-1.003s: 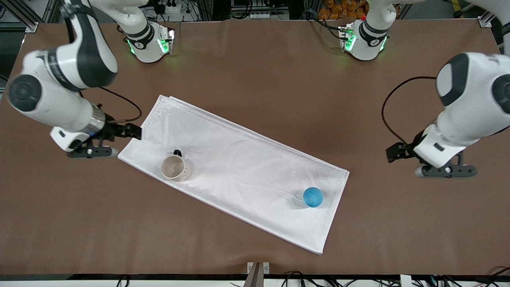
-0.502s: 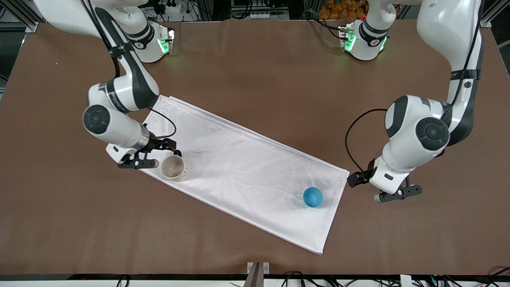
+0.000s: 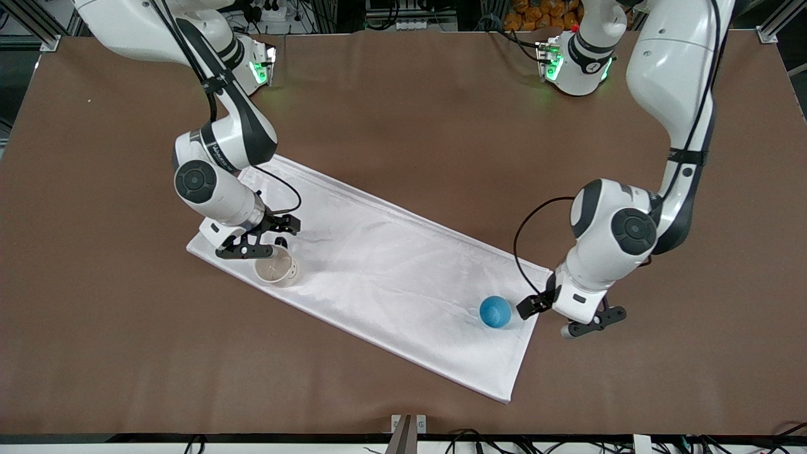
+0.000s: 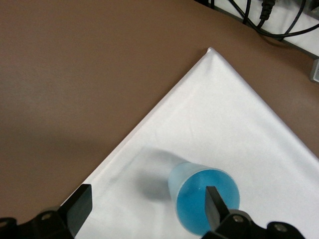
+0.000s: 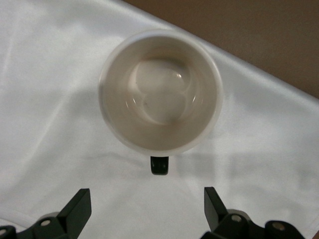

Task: Place blue cup into white mug on table

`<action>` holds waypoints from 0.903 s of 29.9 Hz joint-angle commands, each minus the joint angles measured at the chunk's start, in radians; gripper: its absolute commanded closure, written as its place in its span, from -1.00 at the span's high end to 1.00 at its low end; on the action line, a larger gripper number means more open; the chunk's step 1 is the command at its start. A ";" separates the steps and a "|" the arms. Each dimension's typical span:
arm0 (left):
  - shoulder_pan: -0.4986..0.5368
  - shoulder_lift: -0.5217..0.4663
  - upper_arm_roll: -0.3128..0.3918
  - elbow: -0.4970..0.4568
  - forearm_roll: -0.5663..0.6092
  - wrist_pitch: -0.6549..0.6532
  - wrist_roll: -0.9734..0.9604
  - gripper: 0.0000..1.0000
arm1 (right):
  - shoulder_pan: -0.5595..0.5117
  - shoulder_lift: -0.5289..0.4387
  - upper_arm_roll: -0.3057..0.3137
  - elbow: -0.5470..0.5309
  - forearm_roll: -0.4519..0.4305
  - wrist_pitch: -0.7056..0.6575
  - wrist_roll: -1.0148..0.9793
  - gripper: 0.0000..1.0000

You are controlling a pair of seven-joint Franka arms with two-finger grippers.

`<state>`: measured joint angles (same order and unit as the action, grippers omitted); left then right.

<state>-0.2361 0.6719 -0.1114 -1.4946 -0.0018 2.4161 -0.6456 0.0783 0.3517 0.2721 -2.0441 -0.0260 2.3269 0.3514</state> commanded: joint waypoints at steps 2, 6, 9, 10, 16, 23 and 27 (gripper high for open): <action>-0.029 0.057 0.006 0.031 -0.020 0.060 -0.048 1.00 | -0.003 0.010 0.009 -0.022 -0.026 0.045 0.029 1.00; -0.037 0.074 0.007 0.030 -0.020 0.078 -0.048 1.00 | -0.002 0.030 0.009 -0.019 -0.029 0.069 0.029 1.00; -0.041 0.086 0.007 0.030 -0.020 0.092 -0.049 1.00 | -0.002 0.049 0.009 -0.013 -0.040 0.089 0.031 0.98; -0.042 0.087 0.007 0.028 -0.018 0.095 -0.048 1.00 | -0.002 0.053 0.009 -0.013 -0.045 0.095 0.031 0.95; -0.065 0.110 0.010 0.027 -0.010 0.097 -0.049 1.00 | -0.002 0.069 0.007 -0.011 -0.069 0.117 0.031 0.57; -0.091 0.117 0.018 0.025 -0.004 0.098 -0.092 0.60 | -0.002 0.070 0.004 -0.010 -0.078 0.118 0.031 -0.58; -0.094 0.117 0.019 0.022 0.000 0.098 -0.095 -1.00 | 0.008 0.064 0.004 -0.008 -0.078 0.117 0.031 -1.00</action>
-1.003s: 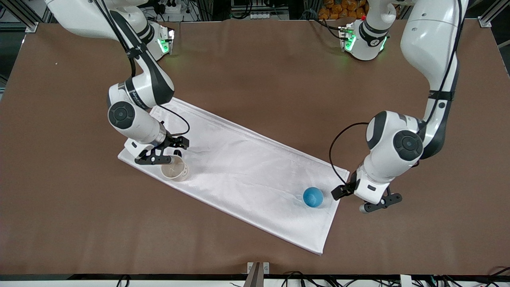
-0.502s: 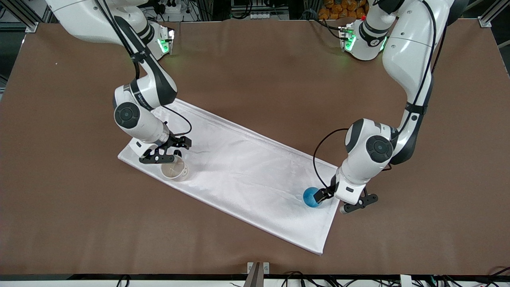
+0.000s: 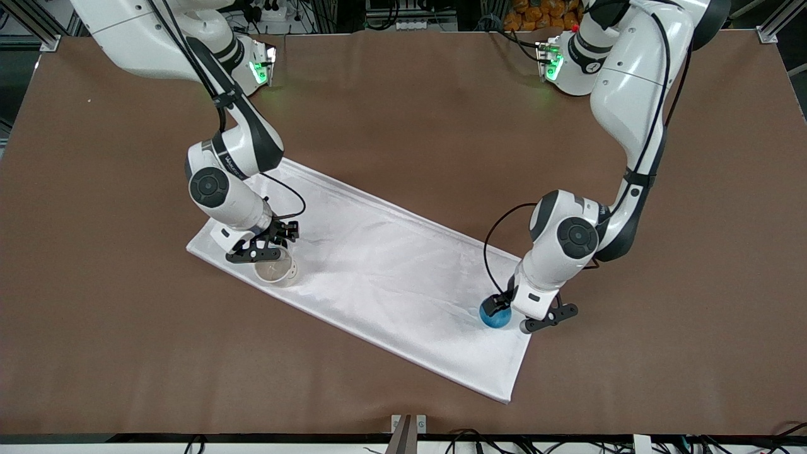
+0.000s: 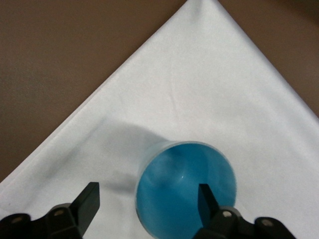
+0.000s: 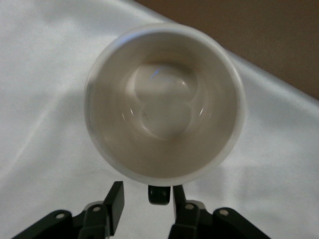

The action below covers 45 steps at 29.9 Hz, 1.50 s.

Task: Place blue cup into white mug on table

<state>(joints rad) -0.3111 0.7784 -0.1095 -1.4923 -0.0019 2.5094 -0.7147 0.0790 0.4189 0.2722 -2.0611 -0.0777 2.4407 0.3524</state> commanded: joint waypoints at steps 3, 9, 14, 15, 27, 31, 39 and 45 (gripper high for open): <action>-0.019 0.010 0.017 0.021 0.025 0.008 -0.025 -1.00 | 0.013 -0.009 0.002 0.032 -0.025 -0.006 0.028 -1.00; -0.017 0.009 0.017 0.020 0.045 0.011 -0.025 -1.00 | 0.031 -0.026 0.010 0.070 -0.014 -0.014 0.062 -1.00; -0.005 -0.005 0.017 0.023 0.045 0.011 -0.023 -1.00 | 0.114 -0.034 0.025 0.128 -0.014 -0.031 0.152 -1.00; -0.003 -0.008 0.017 0.023 0.045 0.011 -0.023 -1.00 | 0.143 -0.032 0.025 0.143 -0.014 -0.040 0.184 -1.00; 0.004 -0.086 0.045 -0.015 0.069 -0.083 0.099 -1.00 | 0.433 0.012 0.015 0.307 -0.030 -0.156 0.514 -1.00; 0.024 -0.157 0.056 -0.094 0.077 -0.112 0.210 -1.00 | 0.537 0.058 -0.007 0.387 -0.043 -0.226 0.563 -1.00; 0.081 -0.356 0.048 -0.370 0.134 -0.080 0.310 -1.00 | 0.679 0.155 -0.030 0.466 -0.045 -0.216 0.629 -1.00; 0.086 -0.468 0.047 -0.548 0.132 0.014 0.317 -1.00 | 0.754 0.239 -0.041 0.550 -0.047 -0.215 0.655 -1.00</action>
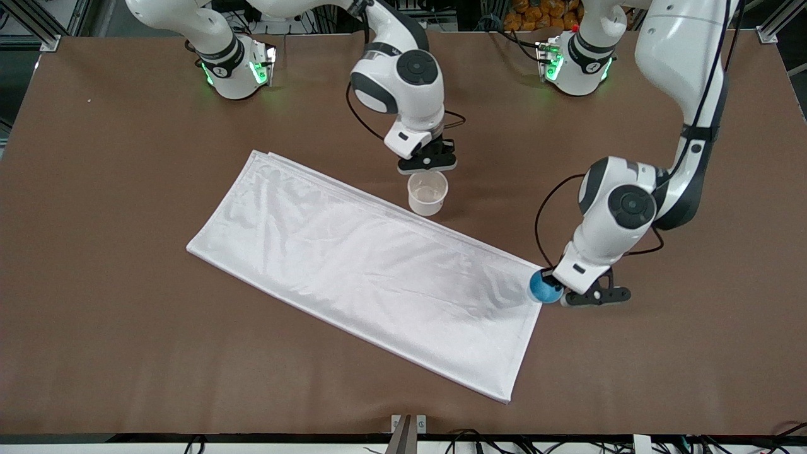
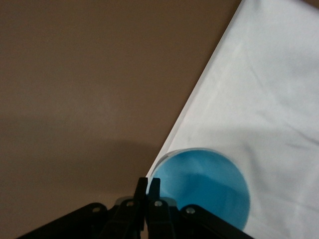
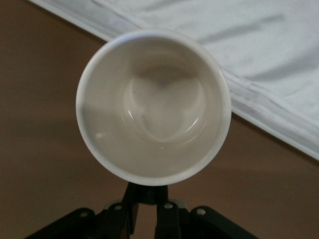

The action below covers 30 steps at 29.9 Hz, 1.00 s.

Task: Place blue cup into white mug on table

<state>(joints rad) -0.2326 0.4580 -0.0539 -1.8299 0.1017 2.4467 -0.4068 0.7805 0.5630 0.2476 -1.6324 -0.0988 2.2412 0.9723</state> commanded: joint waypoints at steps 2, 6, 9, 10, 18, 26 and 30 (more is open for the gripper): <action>0.007 -0.179 -0.009 -0.235 0.029 0.077 0.005 -1.00 | 0.071 0.126 -0.025 0.152 -0.030 -0.015 0.039 -1.00; 0.003 -0.251 -0.015 -0.310 0.027 0.077 -0.020 -1.00 | 0.111 0.166 -0.040 0.192 -0.036 -0.014 0.051 -1.00; 0.006 -0.298 -0.024 -0.356 0.027 0.077 -0.027 -1.00 | 0.132 0.186 -0.050 0.210 -0.041 -0.006 0.062 -1.00; 0.006 -0.312 -0.024 -0.364 0.027 0.077 -0.029 -1.00 | 0.138 0.193 -0.054 0.215 -0.042 0.000 0.063 -1.00; 0.003 -0.346 -0.041 -0.410 0.027 0.074 -0.076 -1.00 | 0.158 0.221 -0.059 0.217 -0.042 0.067 0.069 -0.95; 0.007 -0.346 -0.043 -0.427 0.027 0.074 -0.075 -1.00 | 0.163 0.206 -0.056 0.218 -0.045 0.064 0.137 1.00; 0.013 -0.346 -0.043 -0.427 0.027 0.072 -0.076 -1.00 | 0.140 0.158 -0.044 0.210 -0.041 0.055 0.134 1.00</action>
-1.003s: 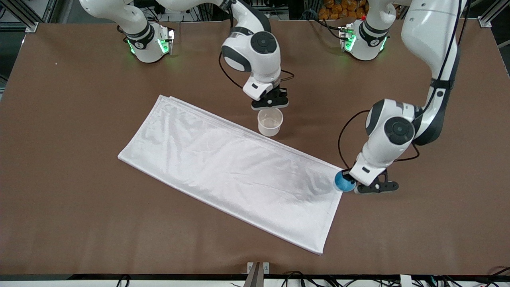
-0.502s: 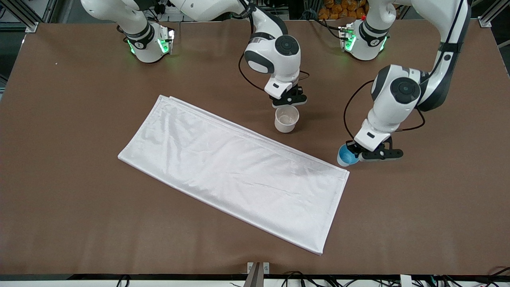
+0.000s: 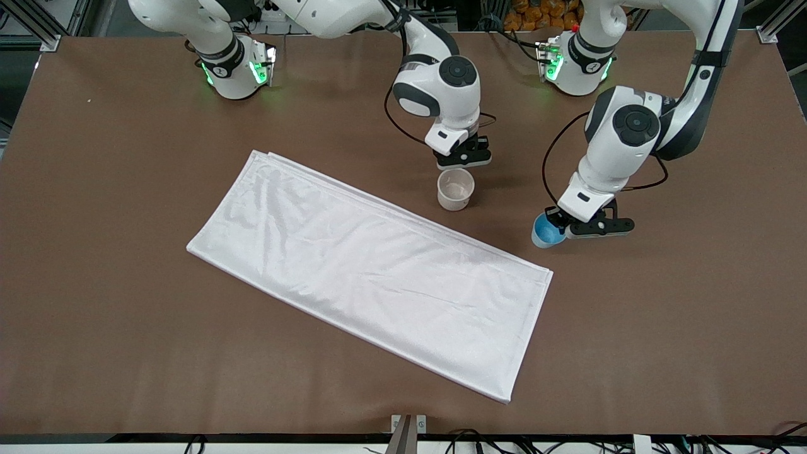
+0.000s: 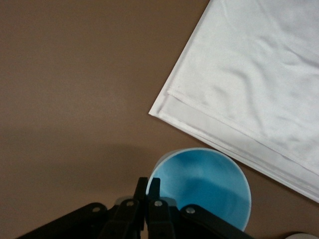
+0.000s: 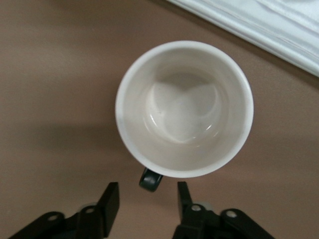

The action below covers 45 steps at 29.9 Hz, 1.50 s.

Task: Place blue cup into white mug on table

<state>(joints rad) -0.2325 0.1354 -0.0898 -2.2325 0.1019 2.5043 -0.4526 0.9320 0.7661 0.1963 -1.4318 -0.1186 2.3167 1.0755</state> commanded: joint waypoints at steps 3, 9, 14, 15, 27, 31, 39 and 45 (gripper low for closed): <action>0.012 -0.039 -0.007 -0.027 0.027 -0.004 -0.037 -1.00 | -0.036 -0.090 0.029 0.004 -0.021 -0.060 0.029 1.00; -0.001 -0.077 -0.011 -0.027 0.027 -0.082 -0.057 -1.00 | -0.088 -0.205 0.049 0.002 -0.013 -0.198 0.024 1.00; 0.002 -0.088 -0.090 -0.018 0.027 -0.127 -0.145 -1.00 | -0.153 -0.309 0.078 0.002 -0.001 -0.319 -0.008 1.00; -0.001 -0.088 -0.102 -0.018 0.027 -0.128 -0.168 -1.00 | -0.169 -0.329 0.083 0.002 0.008 -0.344 -0.020 1.00; -0.004 -0.060 -0.297 0.000 0.025 -0.143 -0.431 -1.00 | -0.427 -0.524 0.126 0.004 0.091 -0.620 -0.311 1.00; -0.008 -0.037 -0.356 0.040 0.025 -0.197 -0.512 -1.00 | -0.533 -0.587 0.141 0.005 0.093 -0.677 -0.426 1.00; -0.027 0.015 -0.413 0.083 0.027 -0.229 -0.597 -1.00 | -0.676 -0.676 0.095 0.004 0.096 -0.787 -0.742 1.00; -0.033 0.062 -0.412 0.103 0.030 -0.228 -0.600 -1.00 | -0.786 -0.745 0.058 -0.041 0.135 -0.790 -0.888 1.00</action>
<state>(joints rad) -0.2671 0.1370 -0.5000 -2.1743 0.1019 2.2972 -1.0226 0.2283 0.0982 0.2773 -1.3996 -0.0405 1.5190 0.3095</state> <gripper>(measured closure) 0.960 0.000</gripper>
